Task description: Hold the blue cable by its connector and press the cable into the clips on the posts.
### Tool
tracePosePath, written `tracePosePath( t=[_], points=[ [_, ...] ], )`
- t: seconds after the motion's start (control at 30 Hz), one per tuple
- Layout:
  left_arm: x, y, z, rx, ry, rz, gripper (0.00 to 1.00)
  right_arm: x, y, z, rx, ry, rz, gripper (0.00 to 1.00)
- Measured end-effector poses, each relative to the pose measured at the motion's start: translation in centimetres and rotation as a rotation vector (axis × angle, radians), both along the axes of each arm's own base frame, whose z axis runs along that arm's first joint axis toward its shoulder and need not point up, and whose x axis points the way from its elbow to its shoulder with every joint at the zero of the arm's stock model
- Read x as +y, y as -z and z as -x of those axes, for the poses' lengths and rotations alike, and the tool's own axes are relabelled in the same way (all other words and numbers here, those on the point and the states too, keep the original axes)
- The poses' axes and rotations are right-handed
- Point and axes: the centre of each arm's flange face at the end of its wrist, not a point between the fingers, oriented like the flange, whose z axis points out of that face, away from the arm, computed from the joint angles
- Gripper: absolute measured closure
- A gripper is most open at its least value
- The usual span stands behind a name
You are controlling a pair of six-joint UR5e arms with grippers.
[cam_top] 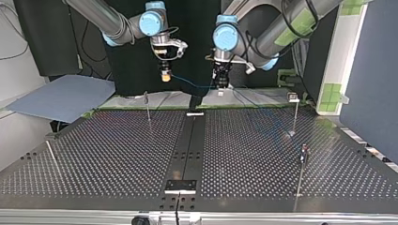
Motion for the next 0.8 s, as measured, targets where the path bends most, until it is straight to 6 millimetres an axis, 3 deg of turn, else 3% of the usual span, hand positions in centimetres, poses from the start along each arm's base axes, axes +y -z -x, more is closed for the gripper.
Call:
tracePosePath(
  t=[0.23, 0.63, 0.8],
  points=[
    [-1.3, 2.4, 0.8, 0.009, 0.026, -0.003, 1.0, 0.5, 3.7, 2.4, 0.023, 0.03, -0.031, 1.0],
    [-2.0, 7.2, 2.0, 0.044, 0.022, -0.031, 1.0, -1.1, 4.5, 3.8, 0.009, 0.07, -0.009, 1.0],
    [-2.5, 8.2, 2.6, 0.053, 0.038, -0.038, 1.0, -1.4, 5.2, 4.4, 0.013, 0.083, -0.015, 1.0]
  ],
)
